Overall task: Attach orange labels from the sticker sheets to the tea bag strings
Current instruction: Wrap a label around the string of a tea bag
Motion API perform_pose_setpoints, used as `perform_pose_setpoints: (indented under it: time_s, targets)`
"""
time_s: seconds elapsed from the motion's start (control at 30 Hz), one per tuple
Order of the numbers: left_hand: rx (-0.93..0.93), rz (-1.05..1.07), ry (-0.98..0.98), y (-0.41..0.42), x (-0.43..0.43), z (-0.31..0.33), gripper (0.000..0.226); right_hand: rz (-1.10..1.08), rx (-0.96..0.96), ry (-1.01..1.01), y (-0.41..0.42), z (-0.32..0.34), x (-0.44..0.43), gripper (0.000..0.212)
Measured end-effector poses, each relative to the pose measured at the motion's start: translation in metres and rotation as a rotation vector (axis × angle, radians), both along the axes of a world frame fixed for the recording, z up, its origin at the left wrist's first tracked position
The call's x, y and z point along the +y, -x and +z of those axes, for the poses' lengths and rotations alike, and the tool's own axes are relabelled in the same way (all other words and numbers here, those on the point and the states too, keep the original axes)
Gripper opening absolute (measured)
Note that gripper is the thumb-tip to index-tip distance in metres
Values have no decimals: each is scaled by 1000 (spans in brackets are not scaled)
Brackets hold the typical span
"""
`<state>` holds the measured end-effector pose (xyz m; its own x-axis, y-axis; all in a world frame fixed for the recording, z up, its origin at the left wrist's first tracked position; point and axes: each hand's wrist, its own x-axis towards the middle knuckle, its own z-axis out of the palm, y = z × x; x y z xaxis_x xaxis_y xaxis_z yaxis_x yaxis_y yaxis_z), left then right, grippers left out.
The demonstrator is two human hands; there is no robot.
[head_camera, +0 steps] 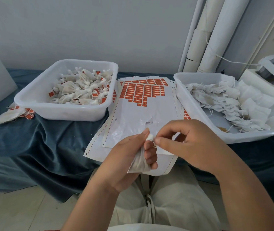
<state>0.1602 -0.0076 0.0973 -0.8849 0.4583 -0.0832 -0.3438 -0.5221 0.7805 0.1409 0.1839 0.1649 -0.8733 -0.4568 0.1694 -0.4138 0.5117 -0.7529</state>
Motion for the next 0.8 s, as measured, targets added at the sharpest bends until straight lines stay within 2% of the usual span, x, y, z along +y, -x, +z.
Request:
perform_pose_setpoints:
  time_s: [0.1,0.23,0.37,0.67,0.8]
  targets:
    - [-31,14,-66,0,0,0,38,-80,228,-12,-7,-6,-7,9]
    - [-41,75,-72,-1,3,3,37,-59,600,-166,-13,-15,-12,15]
    - [-9,166,15,-2,5,5,41,-19,747,-248,-13,-16,-10,20]
    - [72,213,340,-3,2,9,44,-57,729,-252,-8,-21,-11,24]
    - [170,204,459,-4,3,7,45,-173,601,-331,-14,-14,-13,19]
